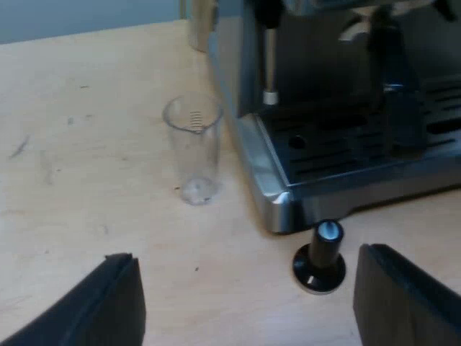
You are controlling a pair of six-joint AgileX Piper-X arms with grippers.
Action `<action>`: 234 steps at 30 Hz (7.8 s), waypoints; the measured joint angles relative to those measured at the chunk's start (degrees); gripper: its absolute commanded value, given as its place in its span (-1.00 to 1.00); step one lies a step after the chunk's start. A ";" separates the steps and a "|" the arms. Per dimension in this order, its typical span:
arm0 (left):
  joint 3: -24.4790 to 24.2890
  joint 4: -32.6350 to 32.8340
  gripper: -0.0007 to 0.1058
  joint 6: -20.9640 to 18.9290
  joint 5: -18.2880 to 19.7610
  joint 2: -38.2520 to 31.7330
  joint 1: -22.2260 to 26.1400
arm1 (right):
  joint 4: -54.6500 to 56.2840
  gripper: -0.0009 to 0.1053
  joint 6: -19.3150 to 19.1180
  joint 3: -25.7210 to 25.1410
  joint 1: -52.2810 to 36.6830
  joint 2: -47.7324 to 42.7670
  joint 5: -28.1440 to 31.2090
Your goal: Place mug into machine
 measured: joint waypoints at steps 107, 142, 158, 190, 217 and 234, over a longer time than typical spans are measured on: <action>-0.93 -24.38 0.20 -1.92 13.89 18.62 -23.02 | -32.21 0.30 15.48 -1.97 14.49 54.43 7.19; -0.93 -24.38 0.20 -1.92 13.96 18.62 -23.02 | -51.10 0.23 15.48 -1.97 14.49 71.84 14.86; -0.93 -24.38 0.20 -1.92 13.96 18.62 -23.02 | -51.17 -0.98 15.48 -1.97 14.49 72.24 16.14; -0.93 -24.38 0.20 -1.92 13.96 18.62 -23.02 | -28.62 -0.98 15.48 -1.84 14.49 58.26 15.93; -0.93 -24.38 0.20 -1.92 13.96 18.62 -23.02 | -27.39 -0.98 10.97 -1.88 25.66 42.13 9.97; -0.93 -22.90 0.20 -1.92 13.96 18.62 -23.02 | -27.39 -0.98 11.54 -1.88 43.28 42.13 19.22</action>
